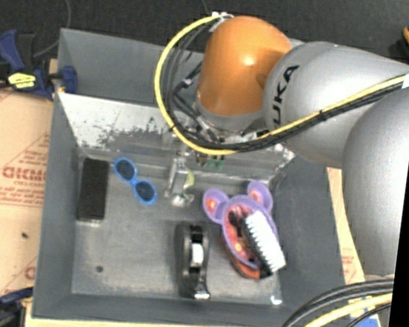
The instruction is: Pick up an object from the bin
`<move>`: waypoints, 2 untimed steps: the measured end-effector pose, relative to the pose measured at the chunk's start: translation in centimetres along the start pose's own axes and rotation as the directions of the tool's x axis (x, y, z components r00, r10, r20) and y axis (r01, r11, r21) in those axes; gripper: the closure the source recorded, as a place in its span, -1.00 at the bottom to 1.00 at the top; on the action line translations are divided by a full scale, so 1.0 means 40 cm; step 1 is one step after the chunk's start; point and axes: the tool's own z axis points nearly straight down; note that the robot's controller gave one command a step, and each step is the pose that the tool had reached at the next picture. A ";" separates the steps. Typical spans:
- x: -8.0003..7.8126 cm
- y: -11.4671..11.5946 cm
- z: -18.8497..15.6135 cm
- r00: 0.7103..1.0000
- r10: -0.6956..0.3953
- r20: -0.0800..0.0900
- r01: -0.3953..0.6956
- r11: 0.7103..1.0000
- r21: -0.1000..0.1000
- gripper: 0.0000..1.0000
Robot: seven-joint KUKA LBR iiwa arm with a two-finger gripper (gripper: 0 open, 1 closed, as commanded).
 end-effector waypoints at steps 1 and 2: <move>-0.004 -0.002 -0.014 1.000 0.003 0.008 -0.003 1.000 -0.001 -1.00; 0.004 0.079 0.328 0.996 0.094 -0.002 -0.094 0.996 0.000 -1.00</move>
Offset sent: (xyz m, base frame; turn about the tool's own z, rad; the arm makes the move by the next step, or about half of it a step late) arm -0.0019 0.0324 -0.1274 0.0962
